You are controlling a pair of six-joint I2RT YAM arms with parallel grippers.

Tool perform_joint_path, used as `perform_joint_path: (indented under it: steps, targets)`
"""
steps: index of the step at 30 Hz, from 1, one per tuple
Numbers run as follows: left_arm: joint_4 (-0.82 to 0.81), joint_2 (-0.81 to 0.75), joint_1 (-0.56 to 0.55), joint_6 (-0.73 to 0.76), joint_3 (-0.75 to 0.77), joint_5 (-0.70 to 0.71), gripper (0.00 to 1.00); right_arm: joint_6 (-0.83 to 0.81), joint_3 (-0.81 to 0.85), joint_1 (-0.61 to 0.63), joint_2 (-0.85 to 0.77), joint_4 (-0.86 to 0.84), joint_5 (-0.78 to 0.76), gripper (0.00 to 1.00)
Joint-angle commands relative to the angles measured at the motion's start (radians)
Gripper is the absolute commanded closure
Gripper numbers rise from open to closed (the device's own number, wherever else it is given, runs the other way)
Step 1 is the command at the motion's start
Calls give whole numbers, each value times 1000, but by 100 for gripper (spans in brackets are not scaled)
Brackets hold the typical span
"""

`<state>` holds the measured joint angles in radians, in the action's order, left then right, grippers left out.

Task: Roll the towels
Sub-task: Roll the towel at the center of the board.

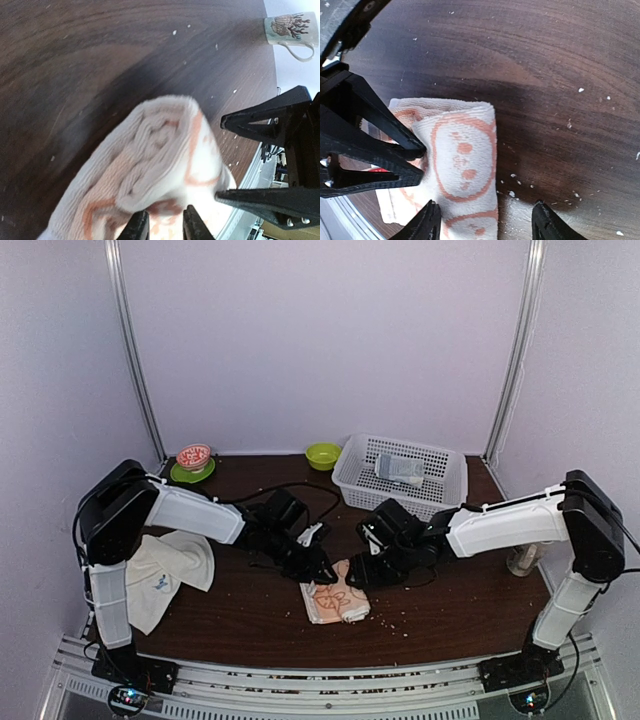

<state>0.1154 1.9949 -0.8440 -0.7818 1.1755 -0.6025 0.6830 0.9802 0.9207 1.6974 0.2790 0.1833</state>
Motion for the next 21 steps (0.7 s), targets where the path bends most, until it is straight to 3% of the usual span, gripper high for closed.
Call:
perform_joint_path:
  steps: [1,12,21]
  targets:
    - [61,-78,6,35,-36,49,74,-6,25,9,33,6,-1,37]
    - [101,-190,5,43,-25,79,72,-14,64,32,100,35,-30,37]
    - [82,-75,0,37,73,38,73,-13,68,42,111,33,-36,37]
